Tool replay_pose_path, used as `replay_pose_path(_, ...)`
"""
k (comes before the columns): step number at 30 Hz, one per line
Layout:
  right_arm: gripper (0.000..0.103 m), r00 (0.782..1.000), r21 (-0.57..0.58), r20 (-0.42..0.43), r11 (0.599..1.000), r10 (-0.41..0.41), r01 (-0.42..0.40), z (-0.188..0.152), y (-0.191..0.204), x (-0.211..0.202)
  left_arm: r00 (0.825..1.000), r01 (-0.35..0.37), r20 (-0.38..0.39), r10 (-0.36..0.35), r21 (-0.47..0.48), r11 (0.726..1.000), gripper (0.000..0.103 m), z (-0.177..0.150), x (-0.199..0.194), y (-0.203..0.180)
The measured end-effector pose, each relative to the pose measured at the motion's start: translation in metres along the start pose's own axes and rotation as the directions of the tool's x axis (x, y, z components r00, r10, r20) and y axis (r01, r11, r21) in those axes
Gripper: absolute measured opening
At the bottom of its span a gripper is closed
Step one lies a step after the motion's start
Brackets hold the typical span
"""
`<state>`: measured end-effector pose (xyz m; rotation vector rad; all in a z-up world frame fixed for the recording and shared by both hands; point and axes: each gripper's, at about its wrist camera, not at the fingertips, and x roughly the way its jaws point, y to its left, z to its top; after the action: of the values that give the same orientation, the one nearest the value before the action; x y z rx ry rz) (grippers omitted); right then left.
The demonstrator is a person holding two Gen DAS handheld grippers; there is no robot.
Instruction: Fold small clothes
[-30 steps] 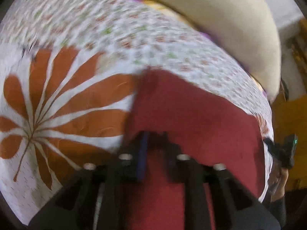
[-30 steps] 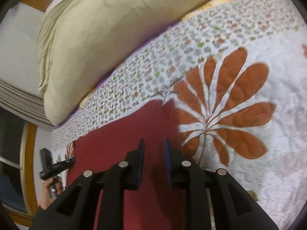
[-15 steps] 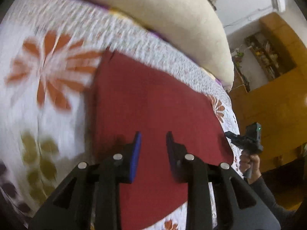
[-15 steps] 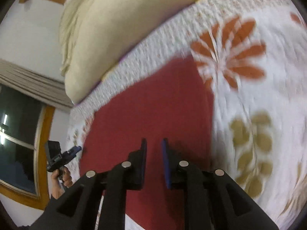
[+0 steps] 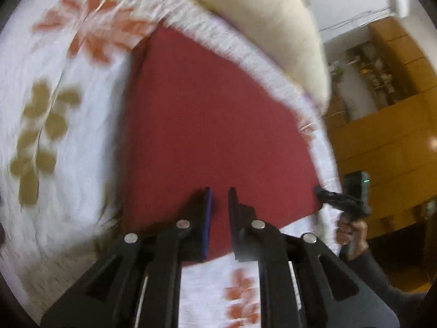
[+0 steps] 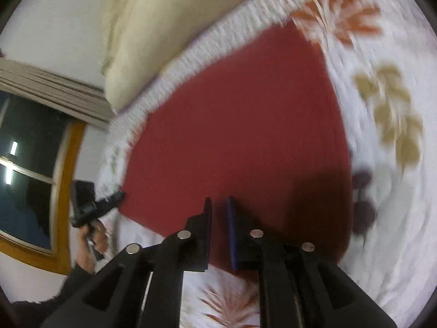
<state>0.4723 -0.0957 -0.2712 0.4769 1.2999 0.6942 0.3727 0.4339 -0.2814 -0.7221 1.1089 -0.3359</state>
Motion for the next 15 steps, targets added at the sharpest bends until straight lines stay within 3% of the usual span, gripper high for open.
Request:
replay_pose_path(2, 0.0, 1.0, 0.06, 0.01, 0.998, -0.001, 0.0, -0.005, -0.021, 0.0, 0.999, 0.05, 0.002, -0.05, -0.047, 0.998, 0.001, -0.002, -0.001, 0.011)
replay_pose_path(6, 0.001, 0.996, 0.08, 0.06, 0.995, -0.07, 0.065, -0.002, -0.022, -0.024, 1.0, 0.002, -0.012, -0.002, -0.017, 1.0, 0.002, 0.003, -0.022, 0.009)
replay_pose_path(7, 0.004, 0.989, 0.06, 0.074, 0.99, -0.13, 0.126, -0.002, -0.015, -0.03, 1.0, -0.01, 0.003, 0.01, -0.022, 1.0, 0.009, 0.007, -0.032, 0.012)
replay_pose_path(8, 0.007, 0.966, 0.012, 0.103, 0.971, -0.239, 0.239, -0.003, 0.0, -0.039, 1.0, -0.02, 0.023, 0.02, -0.026, 0.999, 0.018, 0.008, -0.04, 0.012)
replay_pose_path(9, 0.016, 0.942, -0.044, 0.123, 0.946, -0.313, 0.32, -0.004, 0.016, -0.04, 0.998, -0.031, 0.053, 0.033, -0.031, 0.999, 0.039, 0.011, -0.051, 0.016)
replay_pose_path(10, 0.017, 0.919, -0.123, 0.143, 0.914, -0.368, 0.385, -0.008, 0.037, -0.04, 0.995, -0.04, 0.088, 0.044, -0.046, 0.998, 0.053, 0.016, -0.066, 0.021)
replay_pose_path(12, 0.026, 0.873, -0.313, 0.182, 0.815, -0.452, 0.487, -0.025, 0.093, -0.026, 0.997, -0.013, 0.078, 0.021, -0.094, 0.995, 0.057, 0.018, -0.077, 0.036)
replay_pose_path(13, 0.041, 0.864, -0.38, 0.187, 0.777, -0.468, 0.503, -0.035, 0.115, -0.016, 0.999, 0.014, 0.05, -0.008, -0.131, 0.991, 0.066, 0.026, -0.071, 0.04)
replay_pose_path(14, 0.053, 0.854, -0.46, 0.189, 0.725, -0.484, 0.513, -0.051, 0.144, 0.004, 0.999, 0.043, 0.008, -0.042, -0.168, 0.985, 0.068, 0.035, -0.063, 0.046)
replay_pose_path(15, 0.072, 0.843, -0.506, 0.197, 0.684, -0.501, 0.525, -0.065, 0.161, 0.018, 0.999, 0.032, -0.031, -0.038, -0.185, 0.982, 0.068, 0.042, -0.054, 0.048)
